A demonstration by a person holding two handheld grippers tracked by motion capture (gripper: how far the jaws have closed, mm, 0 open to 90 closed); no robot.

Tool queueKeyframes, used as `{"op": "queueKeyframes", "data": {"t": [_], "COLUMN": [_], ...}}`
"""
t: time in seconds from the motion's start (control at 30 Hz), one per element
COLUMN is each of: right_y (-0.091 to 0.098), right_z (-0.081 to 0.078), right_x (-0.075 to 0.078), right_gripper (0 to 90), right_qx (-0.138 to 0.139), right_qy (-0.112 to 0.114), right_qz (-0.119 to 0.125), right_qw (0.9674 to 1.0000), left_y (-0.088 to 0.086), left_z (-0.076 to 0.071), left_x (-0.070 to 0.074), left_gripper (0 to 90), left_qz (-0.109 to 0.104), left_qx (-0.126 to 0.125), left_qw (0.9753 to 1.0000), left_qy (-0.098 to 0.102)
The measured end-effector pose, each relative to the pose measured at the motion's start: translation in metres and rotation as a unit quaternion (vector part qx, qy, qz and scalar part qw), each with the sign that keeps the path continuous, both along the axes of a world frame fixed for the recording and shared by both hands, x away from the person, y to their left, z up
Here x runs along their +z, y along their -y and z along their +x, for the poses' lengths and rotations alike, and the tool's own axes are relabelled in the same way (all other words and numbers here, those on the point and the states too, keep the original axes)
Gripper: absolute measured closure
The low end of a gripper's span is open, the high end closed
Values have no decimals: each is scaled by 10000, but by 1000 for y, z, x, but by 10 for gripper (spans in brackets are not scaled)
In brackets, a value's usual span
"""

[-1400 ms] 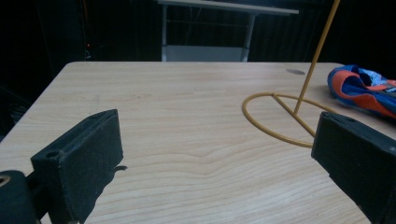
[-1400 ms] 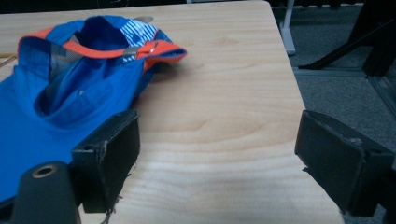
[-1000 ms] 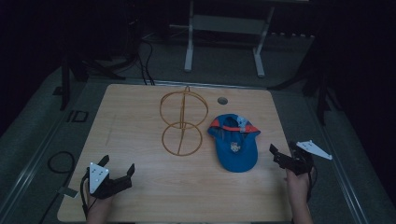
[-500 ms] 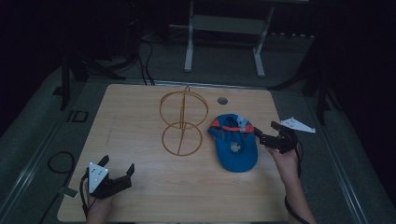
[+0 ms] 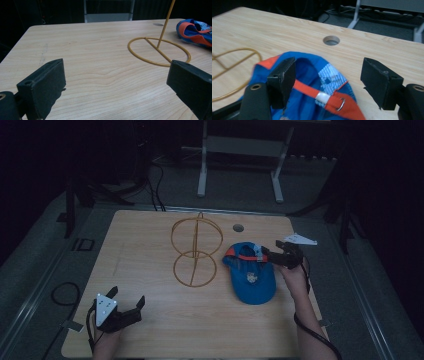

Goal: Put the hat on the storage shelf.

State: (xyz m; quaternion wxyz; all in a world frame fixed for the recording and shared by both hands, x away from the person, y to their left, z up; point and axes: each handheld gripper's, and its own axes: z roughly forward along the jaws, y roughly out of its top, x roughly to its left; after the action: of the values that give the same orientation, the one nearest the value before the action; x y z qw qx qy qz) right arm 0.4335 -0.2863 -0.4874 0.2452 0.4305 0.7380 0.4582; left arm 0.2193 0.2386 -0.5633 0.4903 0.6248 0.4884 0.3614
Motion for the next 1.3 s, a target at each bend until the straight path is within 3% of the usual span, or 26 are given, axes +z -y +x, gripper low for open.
{"op": "queueKeyframes", "data": {"t": [0.33,0.47,0.6,0.87,0.97,1.03,1.13,1.3], "right_y": [-6,-10,-10,-16,-19,-22,-24,-28], "right_z": [35,44,53,57,56,55,54,50], "right_x": [-15,-23,-36,-60,-65,-67,-68,-69], "right_gripper": [327,338,353,375,435,539,629,772], "right_qx": [-83,-130,-86,-57,67,135,199,342], "right_qy": [-214,-396,-731,-1078,-1107,-1124,-1112,-1037], "right_qz": [-241,-449,-380,-669,-929,-1144,-1133,-1170], "right_qw": [9994,9981,9966,9919,9895,9870,9871,9871], "left_y": [-1,-1,-1,-2,-2,-2,-2,-4], "left_z": [1,1,1,0,0,1,1,0], "left_x": [0,-1,-1,-1,-1,-1,-1,0], "left_gripper": [25,25,25,26,26,25,26,25], "left_qz": [1,-4,8,-27,-19,-22,-49,-285], "left_qx": [-16,-35,-38,-28,-28,-25,-15,5], "left_qw": [10000,10000,10000,10000,10000,10000,10000,9996], "left_qy": [-13,-18,-28,-22,-34,-30,-15,64]}}
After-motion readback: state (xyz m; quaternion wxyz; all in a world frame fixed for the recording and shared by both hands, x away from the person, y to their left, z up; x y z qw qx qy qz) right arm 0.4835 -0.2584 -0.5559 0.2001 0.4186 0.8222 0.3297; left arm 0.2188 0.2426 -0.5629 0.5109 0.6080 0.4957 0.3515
